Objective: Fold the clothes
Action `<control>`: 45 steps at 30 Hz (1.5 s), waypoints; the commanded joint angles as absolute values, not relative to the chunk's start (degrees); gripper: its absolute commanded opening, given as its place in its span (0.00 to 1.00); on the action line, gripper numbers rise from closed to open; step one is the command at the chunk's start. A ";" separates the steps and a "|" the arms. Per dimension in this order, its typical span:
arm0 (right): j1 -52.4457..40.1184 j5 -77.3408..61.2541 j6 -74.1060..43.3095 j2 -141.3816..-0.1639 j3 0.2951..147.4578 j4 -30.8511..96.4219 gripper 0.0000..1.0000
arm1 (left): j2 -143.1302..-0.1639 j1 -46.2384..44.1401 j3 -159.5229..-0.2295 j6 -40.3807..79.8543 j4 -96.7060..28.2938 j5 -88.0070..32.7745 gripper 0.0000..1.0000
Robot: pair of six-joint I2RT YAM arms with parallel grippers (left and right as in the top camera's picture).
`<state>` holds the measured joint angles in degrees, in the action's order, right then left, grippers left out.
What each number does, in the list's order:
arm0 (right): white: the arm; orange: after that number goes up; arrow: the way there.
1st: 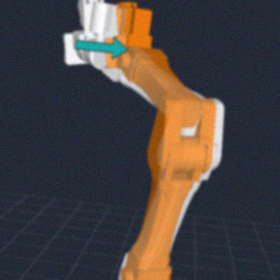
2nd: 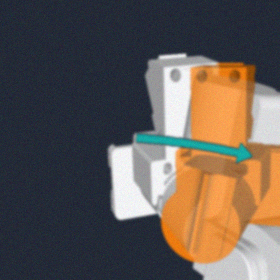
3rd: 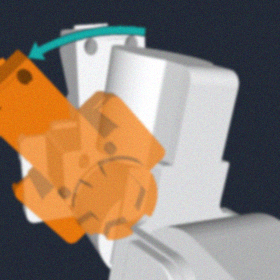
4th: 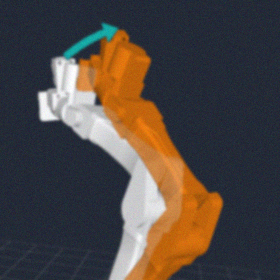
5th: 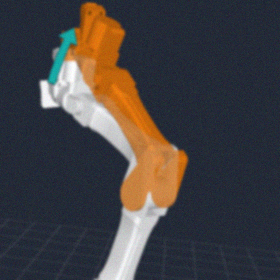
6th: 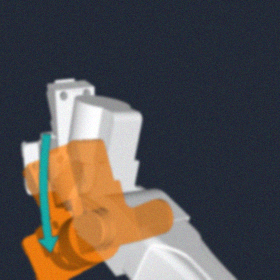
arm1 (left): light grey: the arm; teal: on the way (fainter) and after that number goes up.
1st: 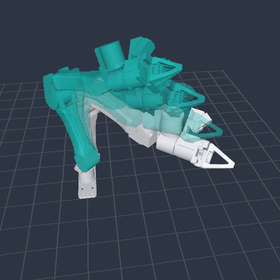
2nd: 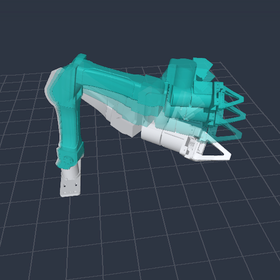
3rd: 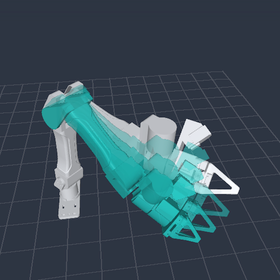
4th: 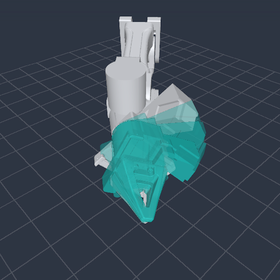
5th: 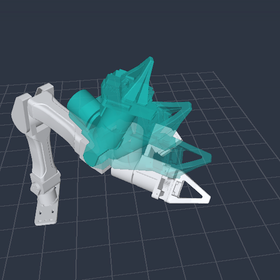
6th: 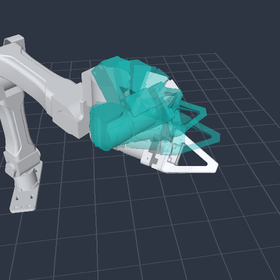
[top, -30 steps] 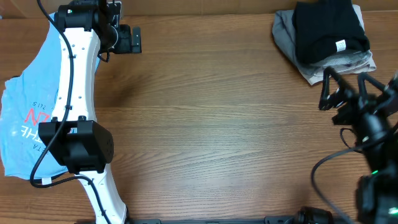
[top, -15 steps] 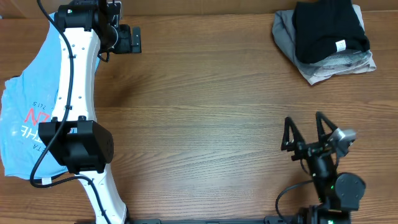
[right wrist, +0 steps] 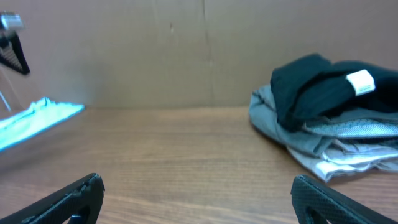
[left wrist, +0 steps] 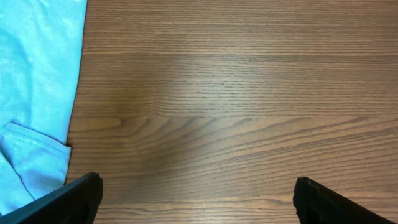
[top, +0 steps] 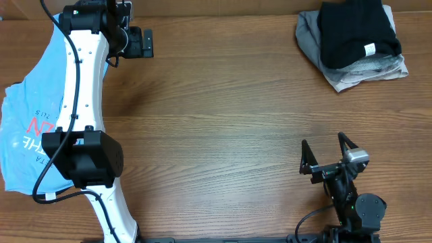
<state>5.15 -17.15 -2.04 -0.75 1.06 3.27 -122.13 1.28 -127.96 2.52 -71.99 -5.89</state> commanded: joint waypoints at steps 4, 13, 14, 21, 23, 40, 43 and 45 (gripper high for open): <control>4.82 -18.04 -6.22 -0.14 0.45 3.31 1.00 | -121.51 1.87 -127.96 1.26 -71.96 -5.76 1.00; 4.82 -18.04 -6.22 -0.16 0.45 3.31 1.00 | -121.51 1.87 -127.96 1.26 -71.96 -5.76 1.00; 4.84 -18.04 -6.22 -0.16 0.45 3.31 1.00 | -121.51 1.87 -127.96 1.28 -71.96 -5.76 1.00; 4.84 -18.04 -6.22 -0.16 0.45 3.31 1.00 | -121.51 1.87 -127.96 1.28 -71.96 -5.76 1.00; 4.84 -18.04 -6.22 -0.16 0.45 3.31 1.00 | -121.51 1.87 -127.96 1.26 -71.99 -5.78 1.00; 4.84 -18.04 -6.22 -0.16 0.45 3.31 1.00 | -105.49 -3.03 -127.96 1.26 -71.99 -5.54 1.00; 4.82 -18.04 -6.22 -0.16 0.45 3.31 1.00 | -99.46 -2.72 -126.39 1.26 -71.92 -5.54 1.00; 4.82 -18.04 -6.22 -0.16 0.45 3.31 1.00 | -94.87 -1.80 -123.39 1.26 -71.92 -5.54 1.00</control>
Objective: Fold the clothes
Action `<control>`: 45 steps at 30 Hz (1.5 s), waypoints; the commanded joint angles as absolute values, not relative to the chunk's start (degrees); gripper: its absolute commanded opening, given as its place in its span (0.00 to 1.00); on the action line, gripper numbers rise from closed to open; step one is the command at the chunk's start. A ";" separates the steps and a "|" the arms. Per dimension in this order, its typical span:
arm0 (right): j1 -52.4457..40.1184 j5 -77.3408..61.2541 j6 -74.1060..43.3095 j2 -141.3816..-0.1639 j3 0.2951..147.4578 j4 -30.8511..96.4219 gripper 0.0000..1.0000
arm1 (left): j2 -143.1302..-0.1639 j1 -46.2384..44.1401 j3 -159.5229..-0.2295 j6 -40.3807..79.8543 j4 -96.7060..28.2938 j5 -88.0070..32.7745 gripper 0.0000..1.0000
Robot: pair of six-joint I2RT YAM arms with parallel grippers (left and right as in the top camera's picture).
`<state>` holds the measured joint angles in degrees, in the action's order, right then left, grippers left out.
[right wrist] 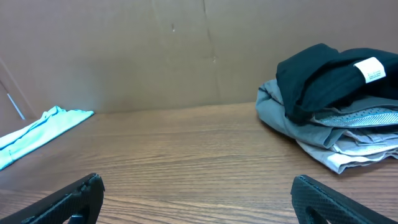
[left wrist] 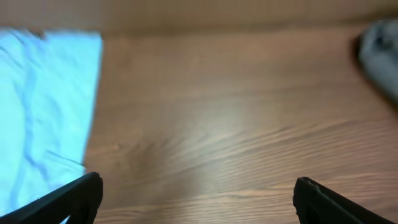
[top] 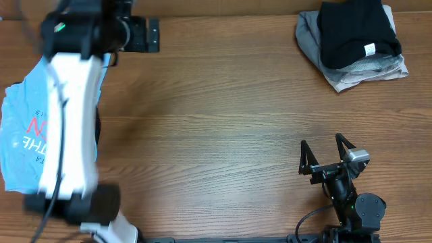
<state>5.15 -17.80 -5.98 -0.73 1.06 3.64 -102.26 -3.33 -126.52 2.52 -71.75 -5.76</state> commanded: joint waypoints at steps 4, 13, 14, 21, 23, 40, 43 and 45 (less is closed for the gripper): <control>4.82 -18.04 -6.22 -0.16 0.45 3.31 1.00 | -85.08 2.46 -113.56 1.26 -71.99 -5.52 1.00; 4.84 -18.04 -6.22 -0.16 0.45 3.31 1.00 | -62.98 5.32 -90.39 0.80 -66.41 -2.39 1.00; 4.82 -18.04 -6.22 -0.16 0.45 3.31 1.00 | -60.60 5.32 -87.31 0.80 -63.75 -2.42 1.00; 4.82 -18.04 -6.22 -0.16 0.45 3.31 1.00 | -43.64 5.23 -59.57 0.91 -34.65 -9.72 1.00; 4.82 -18.04 -6.22 -0.16 0.45 3.31 1.00 | -39.48 5.23 -51.18 1.58 -26.22 -11.90 1.00; 4.82 -18.04 -6.22 -0.16 0.45 3.31 1.00 | -15.81 5.19 -7.62 9.26 12.03 -11.90 1.00; 4.82 -18.04 -6.22 -0.16 0.45 3.31 1.00 | -12.53 5.19 -4.23 9.19 12.71 -11.14 1.00; 4.82 -18.04 -6.22 -0.16 0.45 3.31 1.00 | -10.81 5.19 -2.59 9.23 12.64 -10.37 1.00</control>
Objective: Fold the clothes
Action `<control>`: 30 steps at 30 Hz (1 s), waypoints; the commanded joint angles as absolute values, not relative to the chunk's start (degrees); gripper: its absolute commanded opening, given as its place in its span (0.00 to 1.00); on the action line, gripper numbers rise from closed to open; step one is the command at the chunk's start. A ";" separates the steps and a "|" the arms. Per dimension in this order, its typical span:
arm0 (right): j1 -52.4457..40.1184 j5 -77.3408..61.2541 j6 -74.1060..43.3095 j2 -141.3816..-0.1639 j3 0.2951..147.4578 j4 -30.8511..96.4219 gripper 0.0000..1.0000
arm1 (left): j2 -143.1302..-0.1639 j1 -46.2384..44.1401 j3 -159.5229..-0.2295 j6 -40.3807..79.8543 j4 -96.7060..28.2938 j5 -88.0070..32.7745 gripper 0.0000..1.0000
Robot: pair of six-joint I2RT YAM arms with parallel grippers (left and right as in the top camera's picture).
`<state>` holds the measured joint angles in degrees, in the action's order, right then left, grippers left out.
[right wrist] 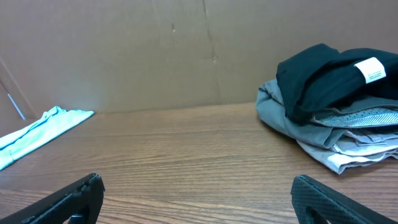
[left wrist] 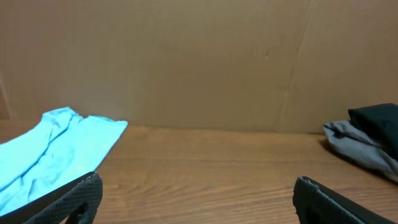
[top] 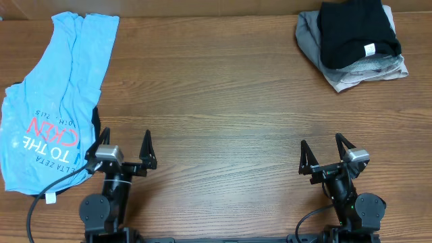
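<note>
A light blue T-shirt [top: 50, 94] with red and white lettering lies spread along the table's left side; the left wrist view shows its far end [left wrist: 56, 149], the right wrist view a strip of it [right wrist: 43, 127]. My left gripper [top: 119, 150] sits folded back at the near left edge, open and empty, just right of the shirt's lower hem. My right gripper [top: 329, 154] rests open and empty at the near right edge.
A pile of folded clothes, black on grey [top: 354, 40], sits at the far right corner, seen too as the pile [right wrist: 336, 106] and its edge [left wrist: 367, 140]. A brown cardboard wall [right wrist: 155, 50] backs the wooden table [top: 216, 108].
My left arm, stretched out over the shirt's far end with its gripper at the far left, now sits folded back at the near edge. The shirt lies uncovered. The right arm is unmoved.
My left arm reached across the blue shirt with its open gripper near the far left of the table. Then the gripper stood further back by the table's far edge, blurred. Now the arm rests at the near edge, empty, with the shirt lying spread.
</note>
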<state>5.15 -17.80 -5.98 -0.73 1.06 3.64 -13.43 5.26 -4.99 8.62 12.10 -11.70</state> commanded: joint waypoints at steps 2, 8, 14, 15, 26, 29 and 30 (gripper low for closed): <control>4.82 -18.04 -6.22 -0.16 0.45 3.31 1.00 | -8.80 5.19 -0.69 9.21 12.62 -9.89 1.00; 4.82 -18.04 -6.22 -0.16 0.45 3.31 1.00 | -4.38 5.06 -0.27 9.19 4.97 -8.36 1.00; 4.84 -18.04 -6.22 -0.16 0.45 3.31 1.00 | -0.56 4.78 -0.30 9.02 -3.86 -8.16 1.00; 4.82 -18.04 -6.22 -0.16 0.45 3.31 1.00 | -0.32 4.73 -0.30 9.02 -3.86 -8.12 1.00; 4.84 -18.04 -6.22 -0.16 0.45 3.31 1.00 | -0.25 4.75 -0.30 9.02 -3.84 -7.07 1.00; 4.82 -18.04 -6.22 -0.16 0.45 3.31 1.00 | -0.25 4.75 -0.30 9.02 -3.84 -7.07 1.00; 4.82 -18.04 -6.22 -0.16 0.45 3.31 1.00 | -0.25 4.75 -0.30 9.02 -3.84 -7.09 1.00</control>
